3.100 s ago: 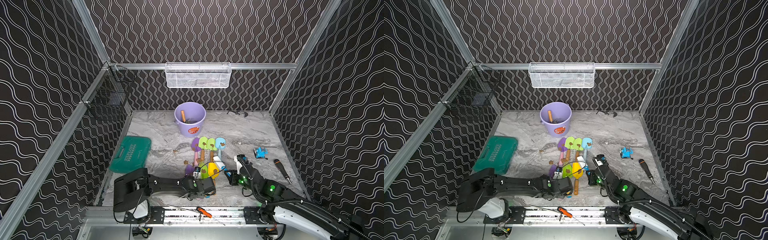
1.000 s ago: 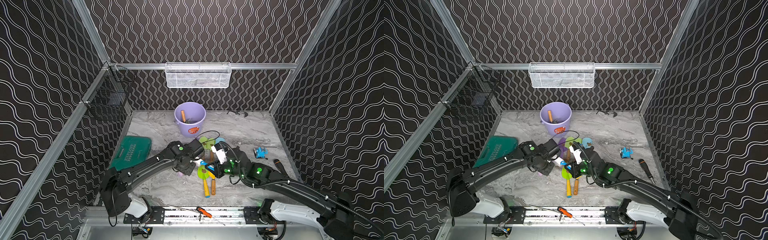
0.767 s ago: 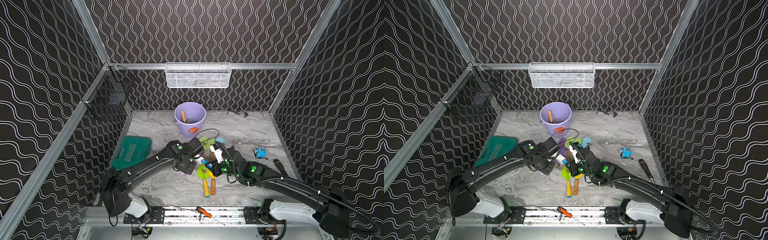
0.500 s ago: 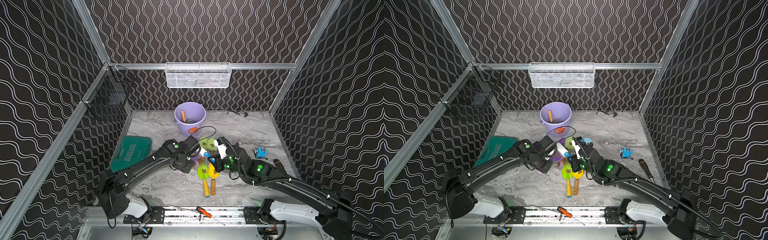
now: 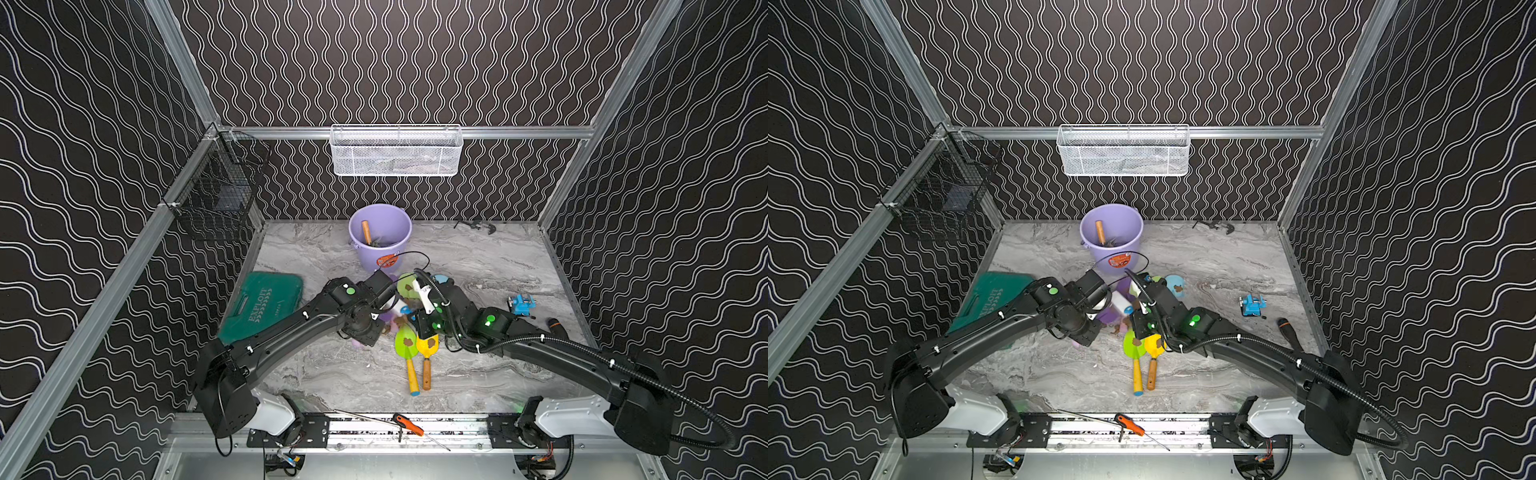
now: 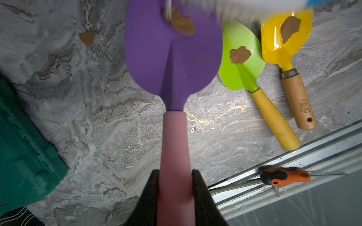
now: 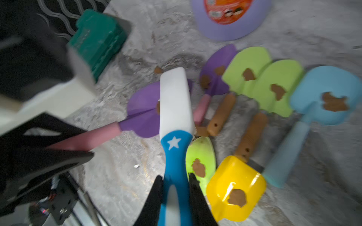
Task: Brush the soil off the hand trowel and place it into the bucket
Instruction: Brush off the soil from the hand trowel.
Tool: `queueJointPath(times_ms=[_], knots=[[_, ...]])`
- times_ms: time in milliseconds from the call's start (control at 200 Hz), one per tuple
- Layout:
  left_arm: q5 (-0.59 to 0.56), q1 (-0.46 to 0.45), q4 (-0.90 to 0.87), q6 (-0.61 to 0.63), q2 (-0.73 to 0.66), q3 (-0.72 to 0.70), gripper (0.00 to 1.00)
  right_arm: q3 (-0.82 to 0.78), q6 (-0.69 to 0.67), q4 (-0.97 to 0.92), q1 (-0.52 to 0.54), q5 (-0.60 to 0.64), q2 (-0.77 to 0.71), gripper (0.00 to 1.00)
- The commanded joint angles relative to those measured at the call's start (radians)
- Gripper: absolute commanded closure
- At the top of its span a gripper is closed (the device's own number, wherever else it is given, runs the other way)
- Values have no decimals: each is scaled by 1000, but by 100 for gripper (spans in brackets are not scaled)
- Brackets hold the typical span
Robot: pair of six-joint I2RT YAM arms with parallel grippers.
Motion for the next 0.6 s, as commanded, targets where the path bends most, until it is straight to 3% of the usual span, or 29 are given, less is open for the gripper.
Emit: queueJointPath(times_ms=[0, 170, 350, 435, 595], knots=[[-48, 2, -16, 4, -11, -9, 100, 18, -30, -33, 1, 29, -26, 100], [-51, 4, -26, -5, -19, -23, 100, 31, -53, 74, 33, -172, -56, 100], [-60, 5, -36, -23, -44, -15, 100, -39, -11, 152, 55, -277, 14, 100], [-59, 5, -36, -30, -54, -24, 100, -64, 4, 171, 54, -240, 34, 100], [-47, 5, -26, -45, -68, -61, 100, -7, 9, 76, 35, -50, 76, 100]])
